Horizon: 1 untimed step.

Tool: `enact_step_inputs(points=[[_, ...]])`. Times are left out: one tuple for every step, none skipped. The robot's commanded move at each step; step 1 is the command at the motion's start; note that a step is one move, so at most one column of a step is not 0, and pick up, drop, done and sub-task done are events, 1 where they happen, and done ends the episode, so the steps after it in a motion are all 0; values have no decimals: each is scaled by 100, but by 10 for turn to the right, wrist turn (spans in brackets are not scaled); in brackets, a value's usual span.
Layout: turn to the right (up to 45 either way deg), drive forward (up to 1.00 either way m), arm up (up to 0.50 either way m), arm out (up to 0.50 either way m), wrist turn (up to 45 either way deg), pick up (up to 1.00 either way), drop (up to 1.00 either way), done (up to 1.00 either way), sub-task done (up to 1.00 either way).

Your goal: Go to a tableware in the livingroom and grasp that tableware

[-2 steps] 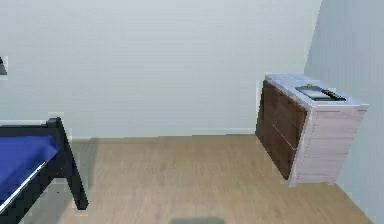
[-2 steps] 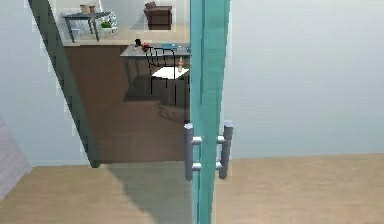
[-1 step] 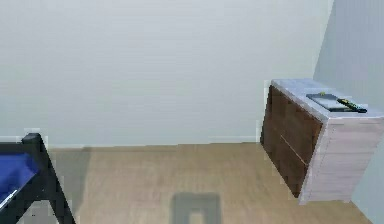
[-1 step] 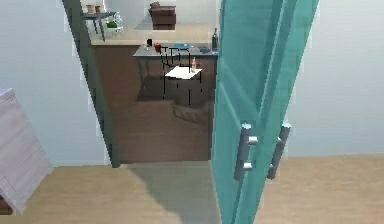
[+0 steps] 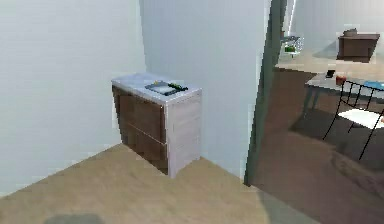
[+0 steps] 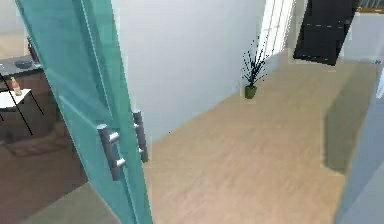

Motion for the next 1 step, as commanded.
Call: enact_step_inputs(points=[[360, 0, 0, 0, 0, 0, 0, 0, 0]])
